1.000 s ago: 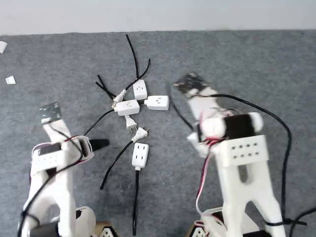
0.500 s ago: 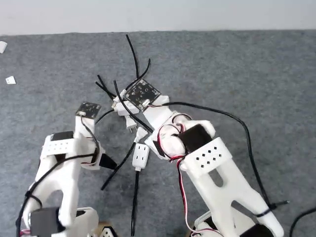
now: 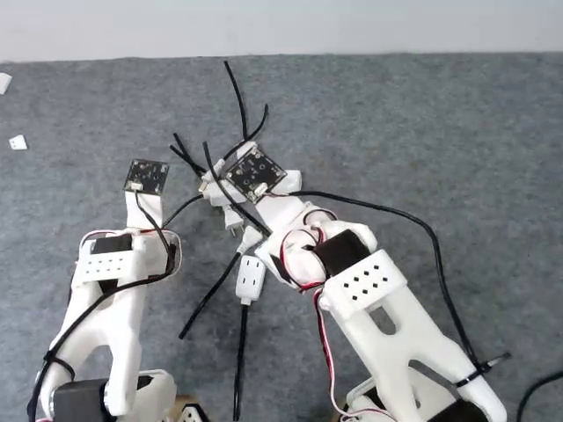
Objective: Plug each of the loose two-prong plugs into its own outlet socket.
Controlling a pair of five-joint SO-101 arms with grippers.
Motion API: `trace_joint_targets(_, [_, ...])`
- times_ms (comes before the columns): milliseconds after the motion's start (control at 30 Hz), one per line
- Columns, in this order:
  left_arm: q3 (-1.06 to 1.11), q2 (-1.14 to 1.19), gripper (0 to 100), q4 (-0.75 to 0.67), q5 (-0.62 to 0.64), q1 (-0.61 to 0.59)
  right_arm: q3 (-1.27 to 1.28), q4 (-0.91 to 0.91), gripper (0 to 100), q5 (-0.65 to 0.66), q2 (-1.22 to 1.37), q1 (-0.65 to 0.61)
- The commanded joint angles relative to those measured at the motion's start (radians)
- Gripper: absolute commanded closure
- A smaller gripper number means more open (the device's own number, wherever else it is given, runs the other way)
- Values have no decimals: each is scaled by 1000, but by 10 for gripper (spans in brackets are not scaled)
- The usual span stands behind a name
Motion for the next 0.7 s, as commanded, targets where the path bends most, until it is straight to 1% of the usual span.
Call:
trace_joint_targets(0, [-33, -25, 987, -26, 3, 11, -12, -22, 989, -28, -88, -7])
trace_joint_targets(67, [-33, -23, 987, 2, -40, 31, -8, -18, 989, -31, -127, -18])
trace_joint_targets(167, [-18, -25, 987, 60, -133, 100, 32, -39, 989, -26, -168, -65])
trace_joint_targets(300, [18, -25, 987, 60, -187, 155, 63, -70, 989, -25, -176, -122])
trace_joint_targets(467, [22, -34, 987, 64, -198, 160, 66, -74, 989, -29, -171, -119])
trace_joint_targets(567, [31, -37, 987, 72, -258, 161, 64, -101, 989, -31, -125, -119])
trace_joint_targets(667, [35, -37, 987, 92, -284, 164, 60, -127, 989, -32, -54, -117])
